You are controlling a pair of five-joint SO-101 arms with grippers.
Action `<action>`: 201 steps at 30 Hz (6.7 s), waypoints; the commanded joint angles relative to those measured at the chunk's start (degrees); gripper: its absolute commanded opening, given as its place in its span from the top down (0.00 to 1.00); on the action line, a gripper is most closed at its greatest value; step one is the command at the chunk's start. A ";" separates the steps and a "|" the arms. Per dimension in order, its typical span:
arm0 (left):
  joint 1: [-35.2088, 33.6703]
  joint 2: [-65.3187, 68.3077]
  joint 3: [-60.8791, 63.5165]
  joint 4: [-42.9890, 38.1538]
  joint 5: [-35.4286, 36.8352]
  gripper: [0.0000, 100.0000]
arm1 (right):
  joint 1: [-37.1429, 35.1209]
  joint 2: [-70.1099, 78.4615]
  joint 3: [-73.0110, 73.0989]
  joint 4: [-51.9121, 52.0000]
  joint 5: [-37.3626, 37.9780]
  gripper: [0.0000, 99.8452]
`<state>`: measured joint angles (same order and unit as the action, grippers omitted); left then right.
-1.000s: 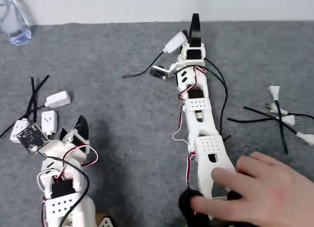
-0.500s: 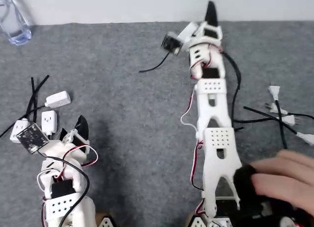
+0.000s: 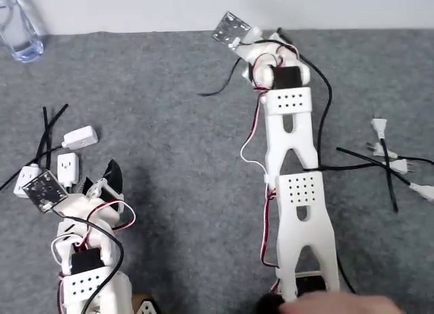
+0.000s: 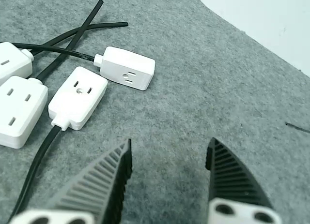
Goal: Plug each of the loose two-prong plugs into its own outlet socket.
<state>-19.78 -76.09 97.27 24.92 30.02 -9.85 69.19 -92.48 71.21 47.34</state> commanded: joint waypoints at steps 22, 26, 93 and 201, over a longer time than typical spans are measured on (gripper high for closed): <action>0.09 -0.26 -0.40 -0.09 -0.35 0.76 | -2.95 -34.77 -3.34 32.04 -16.44 0.70; 0.09 -0.26 -0.40 -0.09 -0.35 0.76 | 2.15 -40.66 -0.88 31.96 -20.31 0.70; -7.82 57.67 -88.13 56.26 -64.88 0.76 | -1.63 -103.52 155.78 -20.79 -30.42 0.77; 42.55 110.07 -116.35 66.90 -74.46 0.99 | 16.57 -103.43 156.13 -33.80 -30.33 0.77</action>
<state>19.25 38.20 -24.92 94.99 -44.62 6.33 -33.23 65.76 39.21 17.01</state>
